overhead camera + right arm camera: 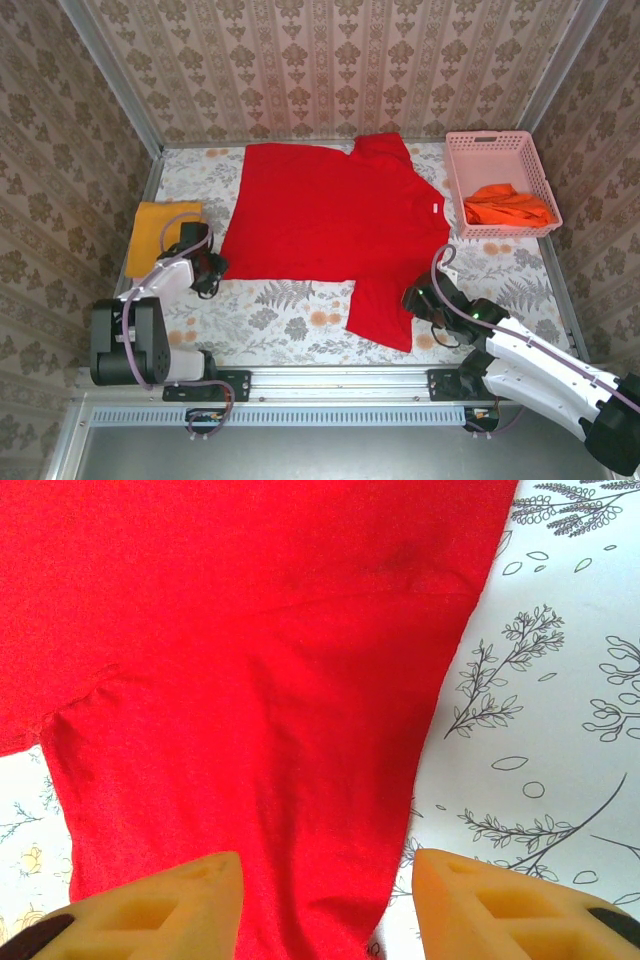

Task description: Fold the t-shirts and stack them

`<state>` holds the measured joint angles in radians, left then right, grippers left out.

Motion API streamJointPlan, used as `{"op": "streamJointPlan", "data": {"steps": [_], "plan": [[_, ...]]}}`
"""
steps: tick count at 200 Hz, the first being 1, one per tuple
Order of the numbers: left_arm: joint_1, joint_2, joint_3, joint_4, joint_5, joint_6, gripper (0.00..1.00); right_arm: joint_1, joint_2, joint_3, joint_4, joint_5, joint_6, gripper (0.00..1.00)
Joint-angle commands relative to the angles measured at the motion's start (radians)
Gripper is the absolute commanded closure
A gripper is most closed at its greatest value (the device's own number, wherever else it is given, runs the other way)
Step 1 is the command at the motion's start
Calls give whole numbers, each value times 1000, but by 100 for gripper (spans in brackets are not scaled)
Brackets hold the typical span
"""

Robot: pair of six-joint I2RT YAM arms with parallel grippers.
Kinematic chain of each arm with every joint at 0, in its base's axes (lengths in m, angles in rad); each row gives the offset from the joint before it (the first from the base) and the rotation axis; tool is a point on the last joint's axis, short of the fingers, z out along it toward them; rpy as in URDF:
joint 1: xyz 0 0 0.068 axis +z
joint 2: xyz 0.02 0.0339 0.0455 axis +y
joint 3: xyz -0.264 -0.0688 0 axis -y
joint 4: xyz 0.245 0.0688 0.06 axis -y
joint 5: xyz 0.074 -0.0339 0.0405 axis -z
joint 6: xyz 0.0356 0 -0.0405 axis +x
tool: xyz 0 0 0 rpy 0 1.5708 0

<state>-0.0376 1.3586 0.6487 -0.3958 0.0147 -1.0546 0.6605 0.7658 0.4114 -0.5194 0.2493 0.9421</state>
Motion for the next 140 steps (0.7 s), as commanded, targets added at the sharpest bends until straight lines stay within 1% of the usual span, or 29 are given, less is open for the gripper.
{"op": "streamJointPlan", "data": {"steps": [1, 42, 70, 95, 123, 140], "plan": [[8, 25, 35, 1, -11, 22, 62, -7, 3, 4, 28, -21, 3, 51], [7, 49, 46, -3, -15, 27, 62, -8, 3, -17, 52, -35, 16, 51], [10, 73, 60, -5, -39, 41, 67, -9, 6, -20, 56, -33, 16, 51], [16, 122, 83, 5, -23, 48, 69, -9, 10, -26, 64, -38, 16, 51], [16, 160, 91, 24, -7, 51, 77, -9, 12, -31, 64, -43, 20, 51], [16, 174, 86, 32, 10, 53, 86, -9, 7, -34, 61, -44, 24, 51]]}}
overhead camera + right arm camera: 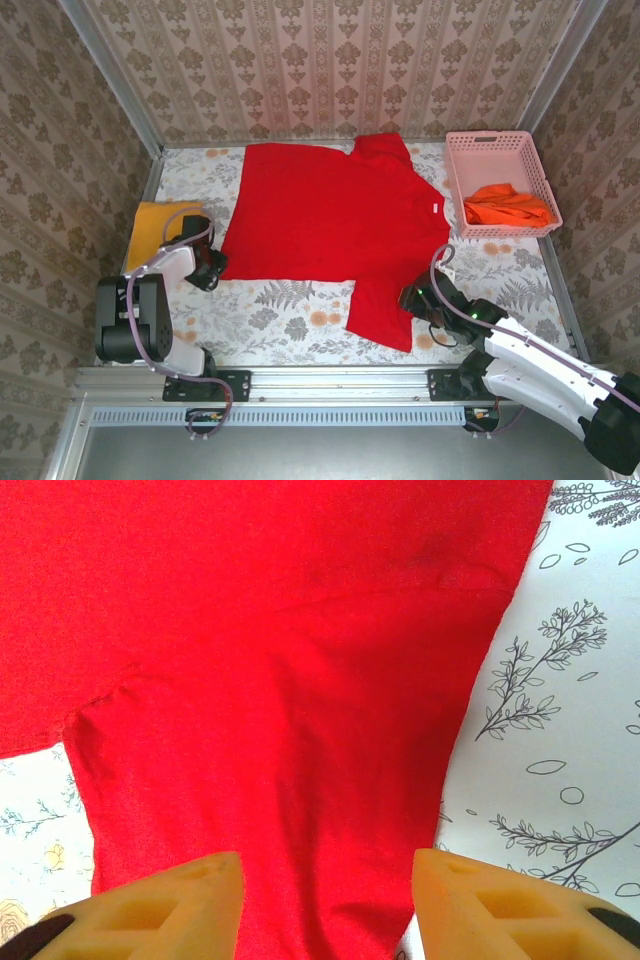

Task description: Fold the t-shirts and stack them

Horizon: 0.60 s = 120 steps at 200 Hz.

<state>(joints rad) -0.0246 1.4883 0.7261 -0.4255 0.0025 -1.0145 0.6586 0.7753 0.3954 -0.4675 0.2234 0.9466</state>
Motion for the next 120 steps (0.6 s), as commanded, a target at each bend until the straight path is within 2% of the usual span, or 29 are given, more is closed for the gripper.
{"op": "streamJointPlan", "data": {"steps": [1, 20, 62, 88, 120], "plan": [[3, 45, 8, 63, 24, 13, 86, -7, -3, -18, 8, -18, 20, 51], [4, 38, -7, 73, 38, 10, 100, -7, -13, -18, -10, 3, 20, 51], [3, -42, -46, 70, 47, 5, 100, -39, -24, -19, -100, 82, 19, 51], [2, -71, -57, 61, 44, 8, 100, -75, 14, -33, -20, 39, -17, 56], [2, -73, -61, 64, 49, 4, 100, -93, 131, -22, 71, -7, -32, 58]]}}
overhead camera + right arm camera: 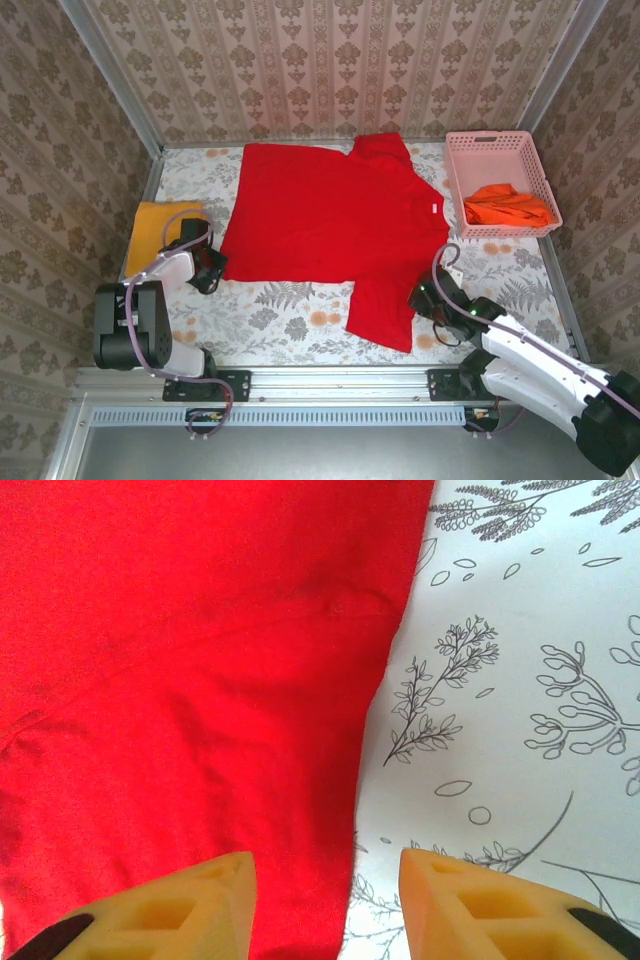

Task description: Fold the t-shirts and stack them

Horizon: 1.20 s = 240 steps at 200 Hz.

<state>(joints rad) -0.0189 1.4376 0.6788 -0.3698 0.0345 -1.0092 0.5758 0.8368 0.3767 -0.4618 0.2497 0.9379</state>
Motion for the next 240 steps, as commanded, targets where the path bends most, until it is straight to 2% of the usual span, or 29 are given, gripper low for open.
{"op": "streamJointPlan", "data": {"steps": [1, 72, 130, 201, 208, 222, 240], "plan": [[-3, -22, -14, 8, 16, -2, 100, -10, 74, -3, 66, -33, -23, 58], [-4, -21, -23, 17, 20, -1, 100, -13, 280, 55, 138, -51, -23, 62], [-4, 1, -27, 39, 26, 1, 100, -11, 304, 52, 134, -80, -7, 64], [-4, 18, -28, 50, 29, 11, 100, 1, 468, 149, 34, -87, -10, 81], [-4, 17, -27, 48, 29, 12, 100, 1, 478, 156, 24, -89, -13, 85], [-4, 17, -29, 50, 27, 12, 100, 2, 493, 168, 5, -94, -21, 100], [-3, 13, -30, 50, 34, 14, 100, 2, 487, 187, -51, -73, -37, 100]]}}
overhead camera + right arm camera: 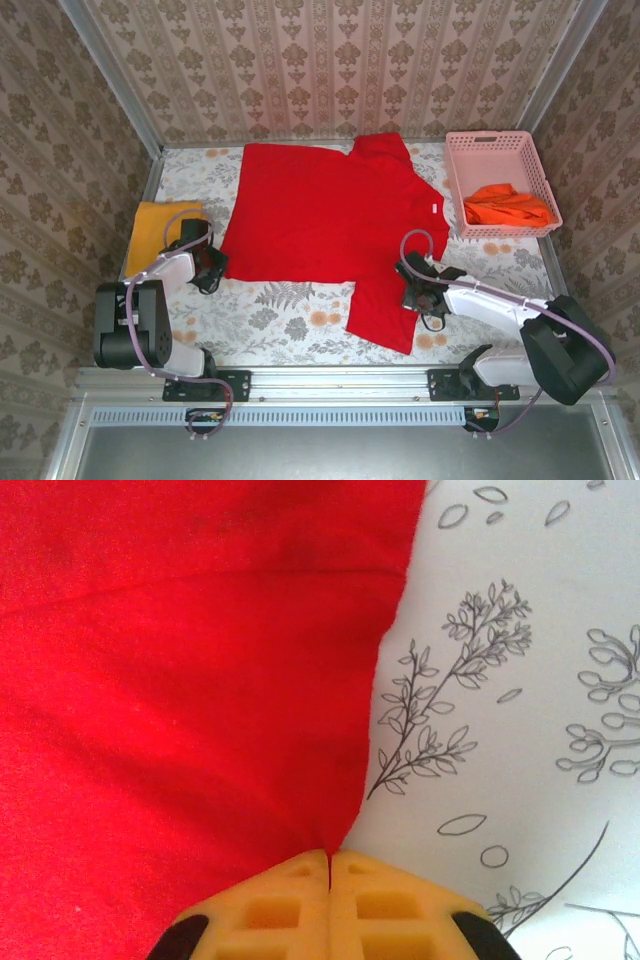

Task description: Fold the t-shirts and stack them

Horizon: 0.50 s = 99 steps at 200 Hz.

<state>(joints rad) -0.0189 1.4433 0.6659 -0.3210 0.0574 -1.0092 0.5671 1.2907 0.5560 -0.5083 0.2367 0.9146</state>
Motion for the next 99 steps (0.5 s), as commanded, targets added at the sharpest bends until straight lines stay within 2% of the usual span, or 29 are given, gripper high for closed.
{"op": "streamJointPlan", "data": {"steps": [1, 26, 57, 79, 99], "plan": [[-4, 6, -16, 1, 12, 14, 100, 11, 32, 10, -9, -58, -14, 100], [-3, -31, -22, -23, 17, 15, 100, 10, -82, 1, -100, 8, 9, 100], [-9, -144, -54, -73, 20, 0, 100, 10, -333, -41, -175, 18, 68, 100], [-57, -244, -18, -162, -35, 13, 100, 8, -445, 13, -239, 32, 75, 100], [-72, -320, 29, -219, -60, 3, 100, 7, -478, 89, -270, 70, 52, 100]]}}
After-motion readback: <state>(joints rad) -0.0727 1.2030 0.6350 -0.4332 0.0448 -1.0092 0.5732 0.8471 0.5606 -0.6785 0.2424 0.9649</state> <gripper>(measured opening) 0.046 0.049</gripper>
